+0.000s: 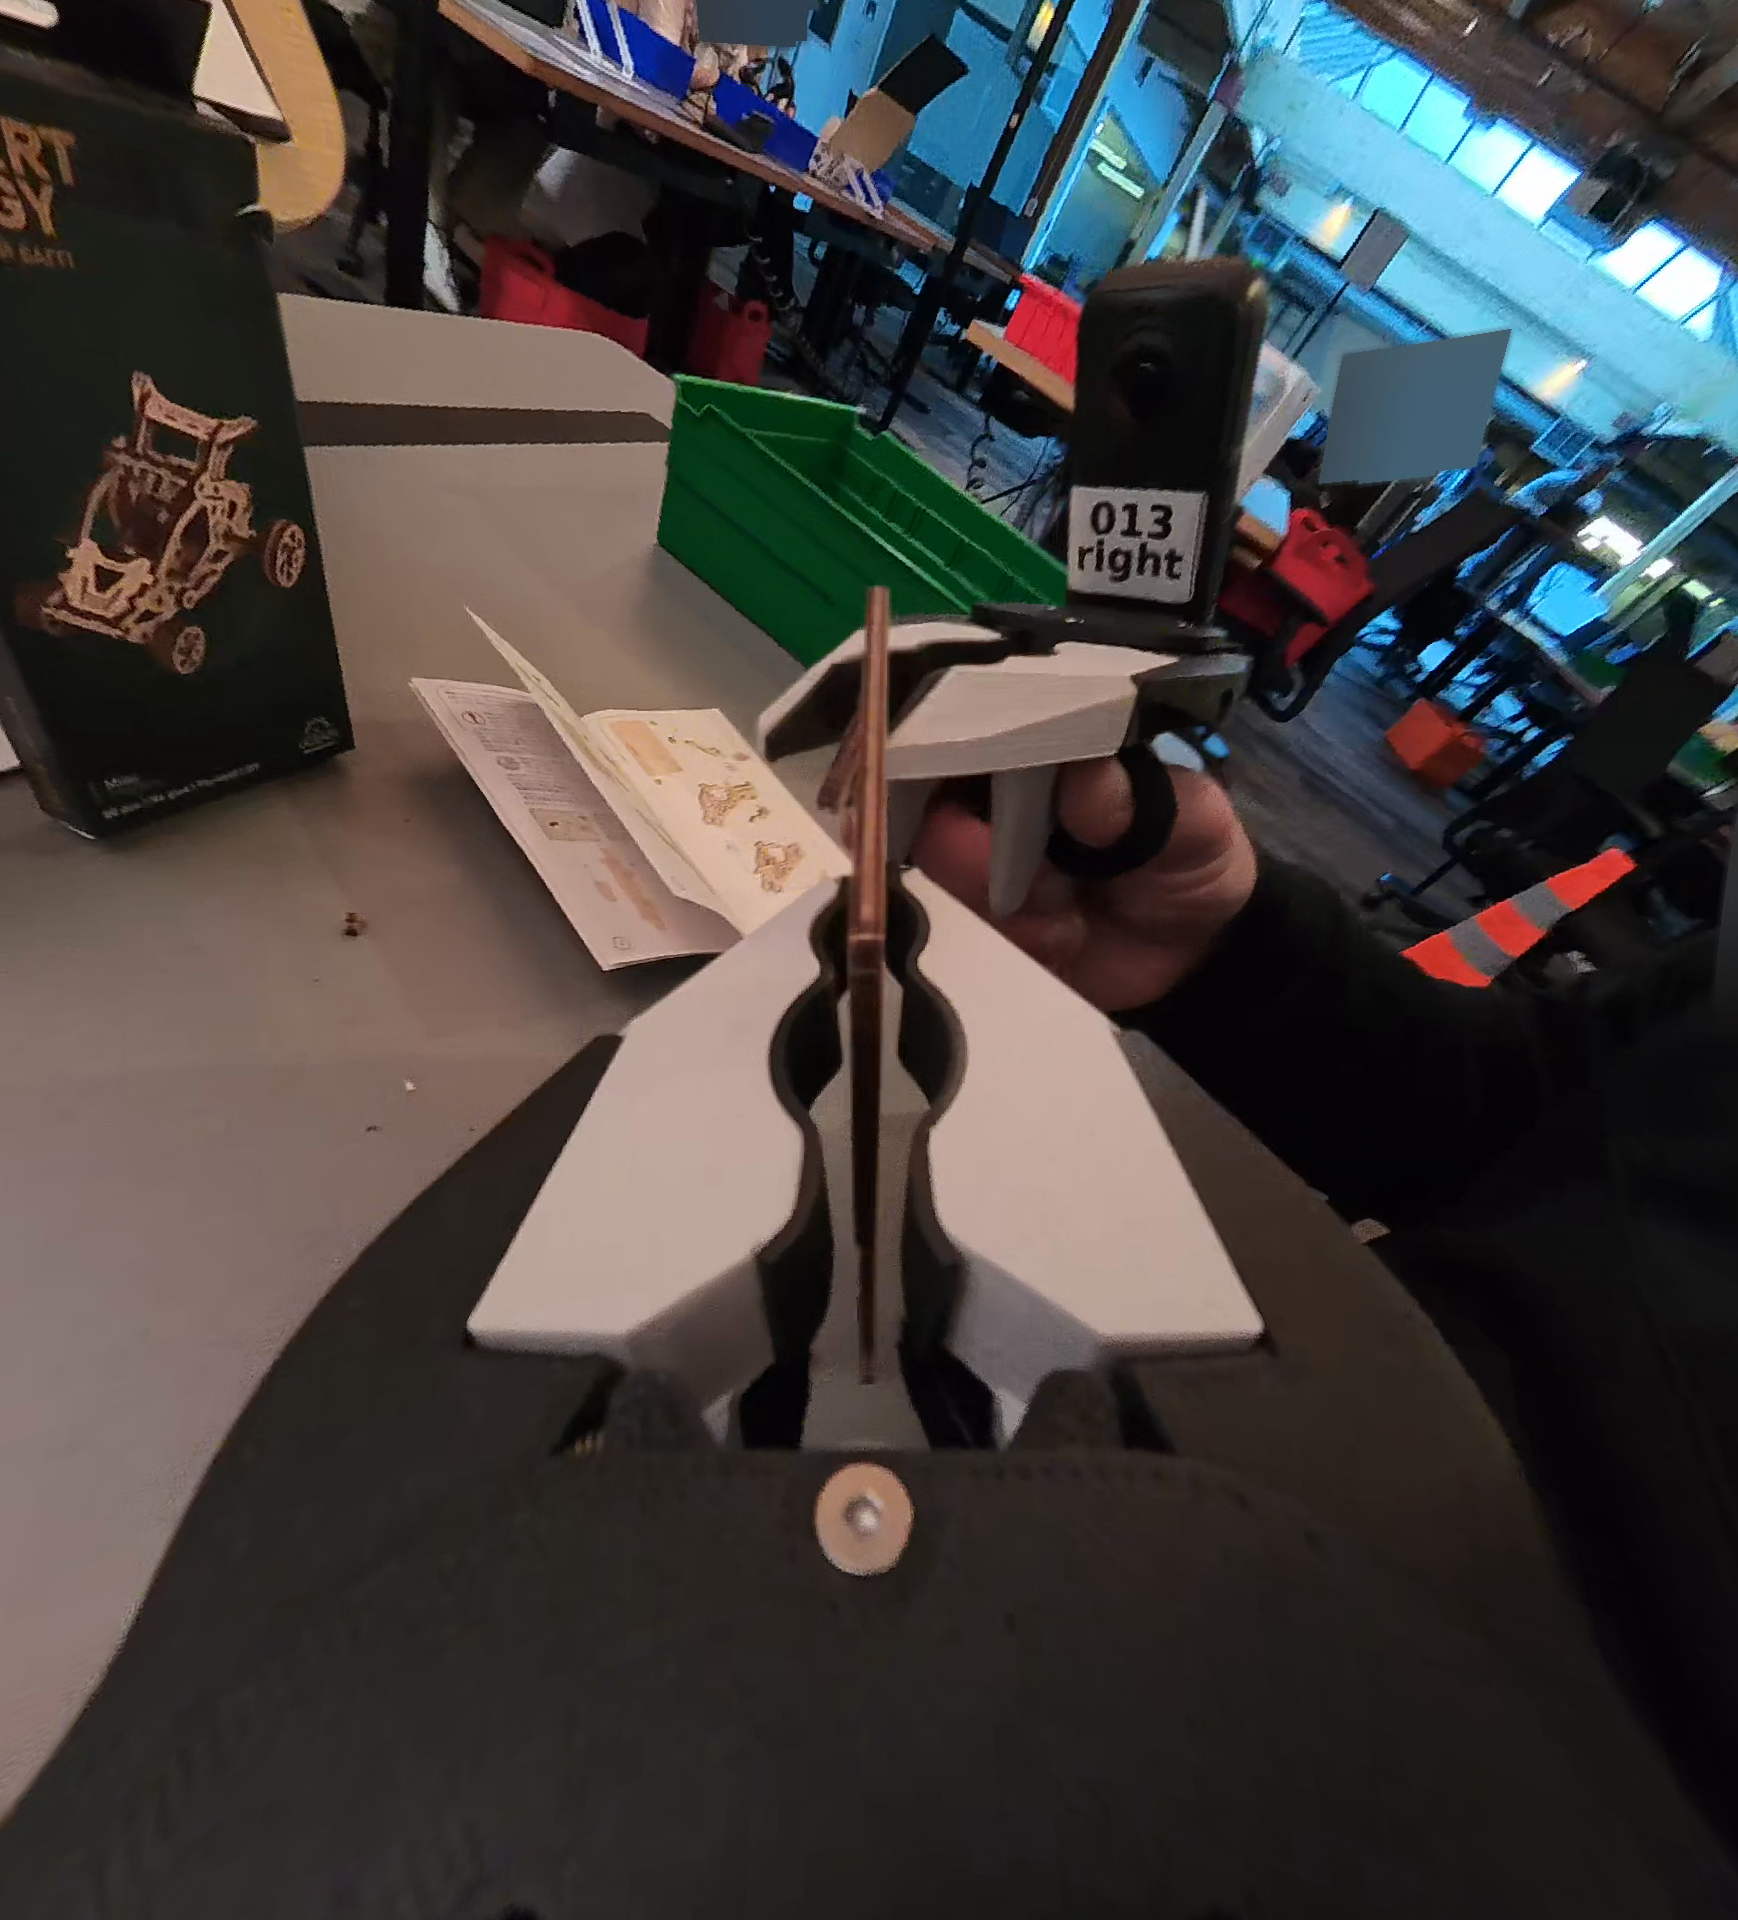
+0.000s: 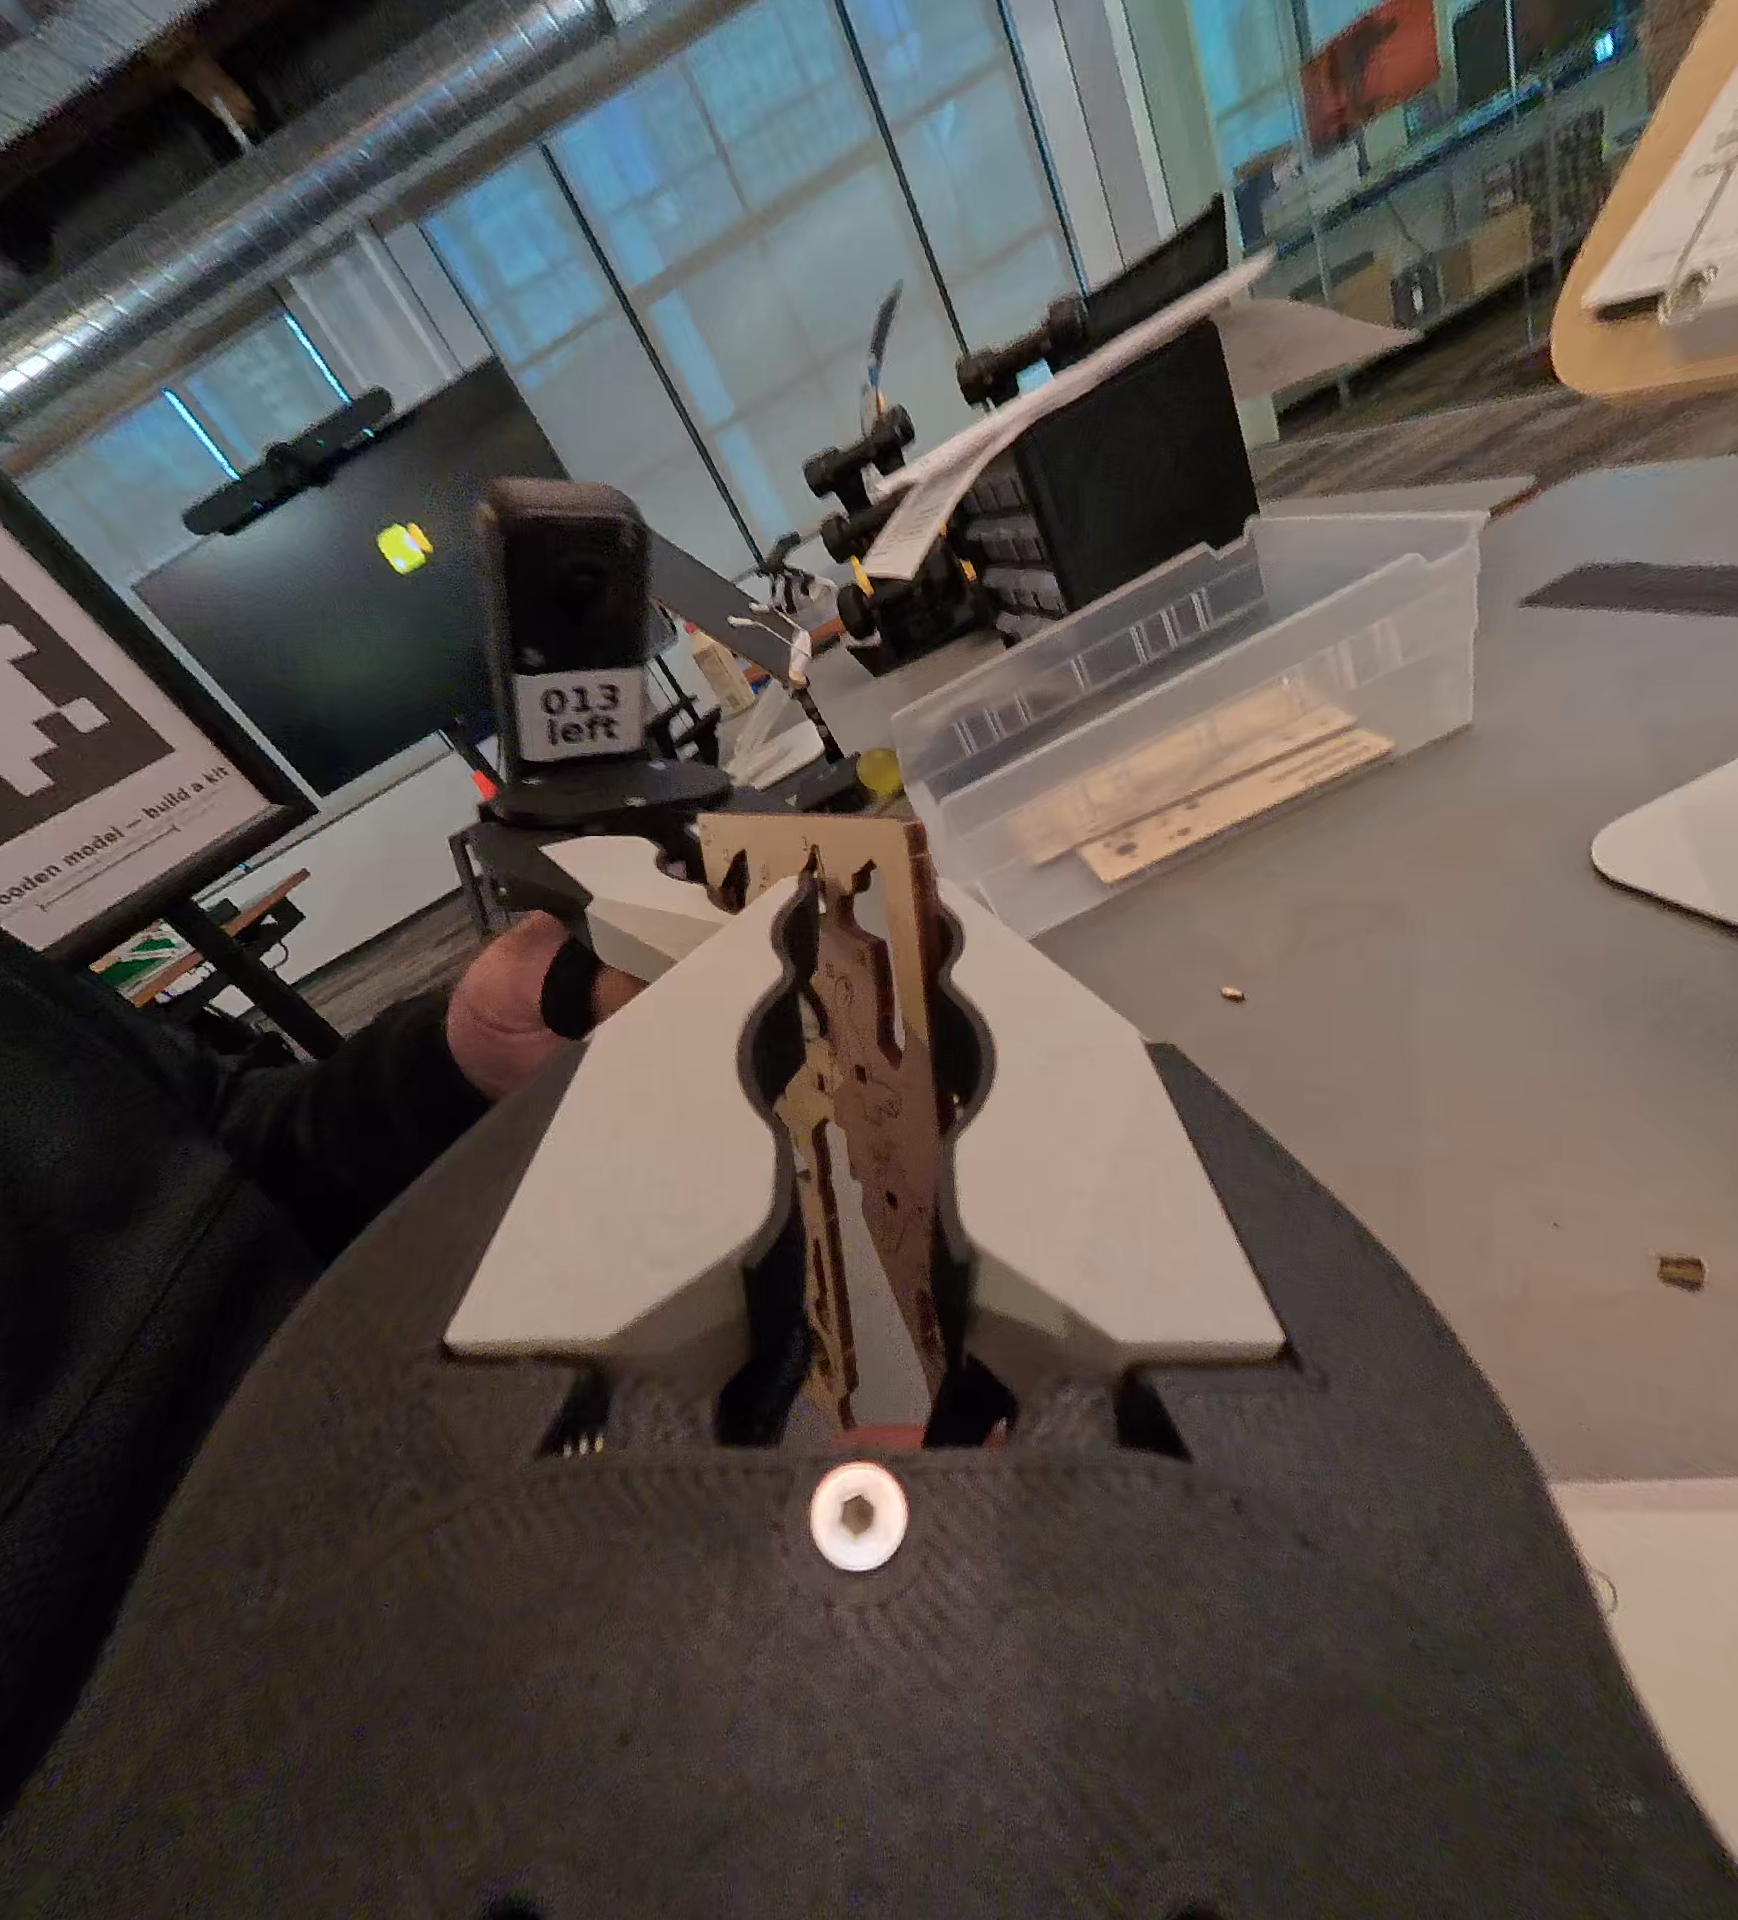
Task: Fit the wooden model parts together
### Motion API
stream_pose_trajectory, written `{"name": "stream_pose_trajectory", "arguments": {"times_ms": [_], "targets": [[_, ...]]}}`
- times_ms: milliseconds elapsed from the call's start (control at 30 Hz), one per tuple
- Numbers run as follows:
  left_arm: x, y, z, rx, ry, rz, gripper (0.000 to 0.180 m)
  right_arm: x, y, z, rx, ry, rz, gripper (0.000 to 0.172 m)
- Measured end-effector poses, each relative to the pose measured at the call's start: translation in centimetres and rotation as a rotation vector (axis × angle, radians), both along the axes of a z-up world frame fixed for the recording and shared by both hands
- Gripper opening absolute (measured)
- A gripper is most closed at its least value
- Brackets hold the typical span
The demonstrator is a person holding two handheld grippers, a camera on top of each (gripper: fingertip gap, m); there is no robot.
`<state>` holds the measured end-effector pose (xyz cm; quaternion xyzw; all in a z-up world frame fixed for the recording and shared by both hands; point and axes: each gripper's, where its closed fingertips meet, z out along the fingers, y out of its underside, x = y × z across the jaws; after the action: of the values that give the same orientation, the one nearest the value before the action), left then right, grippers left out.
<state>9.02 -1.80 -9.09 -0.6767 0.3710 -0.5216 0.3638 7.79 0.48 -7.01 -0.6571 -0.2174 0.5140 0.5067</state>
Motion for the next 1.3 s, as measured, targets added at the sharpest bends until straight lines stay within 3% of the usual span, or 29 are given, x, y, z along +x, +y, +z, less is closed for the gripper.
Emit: {"name": "stream_pose_trajectory", "arguments": {"times_ms": [100,300,600,733,1033,1167,1300], "targets": [[0.0,0.0,0.3,-0.005,-0.012,0.001,0.002,0.0,0.0,0.5,0.001,0.023,-0.008,0.022],[-0.1,0.0,1.2,-0.097,-0.113,-0.012,0.001,0.8,0.1,1.0,0.01,0.066,-0.029,0.013],[0.1,0.5,0.9,0.015,-0.012,0.064,0.002,0.8,0.9,0.8,-0.018,0.051,-0.099,0.019],[0.1,0.7,0.4,0.047,0.027,0.098,0.002,0.9,1.2,0.4,0.015,-0.046,-0.166,0.022],[0.2,1.6,-0.8,0.287,0.235,0.223,0.002,1.1,2.4,-0.8,0.041,-0.248,-0.325,0.029],[-0.1,2.2,-1.2,0.259,0.245,0.227,0.002,0.9,2.7,-1.0,0.04,-0.274,-0.327,0.03],[-1.1,2.7,-1.2,0.112,0.143,0.199,0.001,1.3,2.6,-1.1,-0.007,-0.242,-0.271,0.038]]}}
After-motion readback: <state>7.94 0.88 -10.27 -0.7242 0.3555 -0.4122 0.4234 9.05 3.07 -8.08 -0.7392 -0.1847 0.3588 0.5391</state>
